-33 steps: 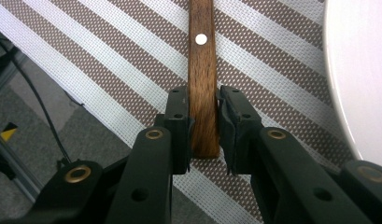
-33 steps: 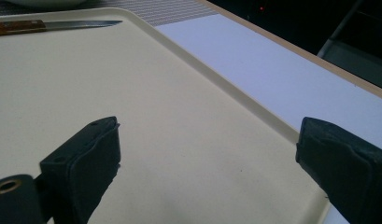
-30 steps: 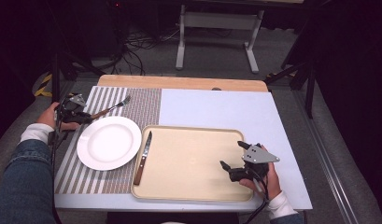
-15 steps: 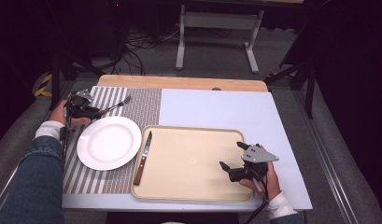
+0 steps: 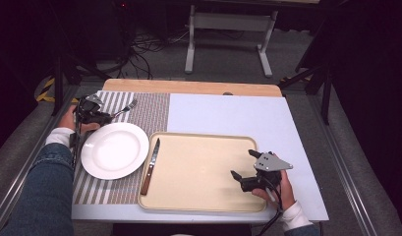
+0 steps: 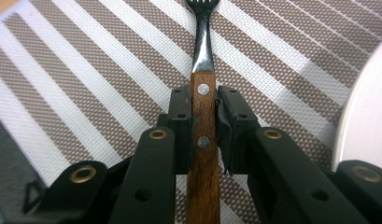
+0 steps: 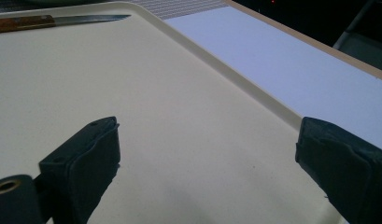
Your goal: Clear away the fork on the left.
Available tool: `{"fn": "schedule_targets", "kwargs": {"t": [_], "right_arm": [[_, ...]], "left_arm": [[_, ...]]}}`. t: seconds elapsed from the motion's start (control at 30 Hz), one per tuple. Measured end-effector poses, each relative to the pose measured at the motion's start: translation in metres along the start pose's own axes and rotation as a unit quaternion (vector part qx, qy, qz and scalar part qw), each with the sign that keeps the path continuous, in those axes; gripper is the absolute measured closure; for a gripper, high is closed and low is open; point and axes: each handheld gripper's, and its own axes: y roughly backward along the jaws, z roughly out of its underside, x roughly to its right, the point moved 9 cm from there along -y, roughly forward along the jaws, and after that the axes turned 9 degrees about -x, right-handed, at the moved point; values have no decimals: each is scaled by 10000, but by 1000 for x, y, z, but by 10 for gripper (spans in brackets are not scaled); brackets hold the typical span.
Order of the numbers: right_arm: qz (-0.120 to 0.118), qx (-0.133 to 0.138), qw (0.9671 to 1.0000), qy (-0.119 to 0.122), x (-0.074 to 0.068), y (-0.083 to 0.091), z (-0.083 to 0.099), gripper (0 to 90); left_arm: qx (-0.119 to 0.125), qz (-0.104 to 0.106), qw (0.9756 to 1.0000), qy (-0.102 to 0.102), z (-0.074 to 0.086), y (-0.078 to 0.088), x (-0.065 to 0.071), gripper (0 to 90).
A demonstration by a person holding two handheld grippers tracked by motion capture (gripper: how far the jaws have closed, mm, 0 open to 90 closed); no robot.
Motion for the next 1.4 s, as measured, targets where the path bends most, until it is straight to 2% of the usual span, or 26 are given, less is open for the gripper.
{"fn": "schedule_targets", "kwargs": {"t": [0.17,0.3,0.33,0.4,0.47,0.53,0.6,0.67,0.7,0.73,0.8,0.93,0.97,1.13,1.17,1.4], "right_arm": [[-54,36,10000,63,-1,0,-2,76],[-64,79,9999,95,0,-1,-4,77],[-76,75,9999,96,0,-2,-4,77],[-99,90,9998,131,0,-2,-4,77],[-100,102,9998,144,0,-2,-5,77],[-101,127,9998,150,0,-2,-5,77],[-115,167,9997,135,1,-1,-6,77],[-82,191,9997,162,1,1,-7,77],[-84,213,9996,150,1,2,-7,77],[-86,236,9996,155,1,3,-7,77],[-70,279,9995,154,2,4,-8,77],[-69,338,9993,156,2,6,-9,77],[-49,351,9992,165,2,7,-10,78],[5,507,9986,147,4,12,-14,76],[47,544,9984,163,4,12,-15,76],[145,668,9976,113,6,16,-18,77]], "left_arm": [[263,-367,9989,137,-1,14,-2,768],[483,-458,9976,205,-4,23,0,768],[607,-571,9962,265,-5,27,0,768],[807,-651,9939,364,-7,33,1,768],[858,-678,9932,399,-8,36,1,768],[1085,-768,9899,485,-11,45,2,769],[1111,-803,9894,487,-12,47,3,769],[1301,-848,9864,532,-16,56,7,769],[1301,-848,9864,532,-16,56,7,769],[1424,-902,9842,547,-19,64,11,768],[1507,-945,9827,517,-21,71,15,768],[1597,-966,9812,491,-24,79,22,769],[1659,-999,9797,517,-25,82,25,769],[1810,-1053,9768,443,-29,97,36,768],[1828,-1112,9760,410,-30,101,38,768],[2028,-1137,9723,216,-38,117,56,768]]}}
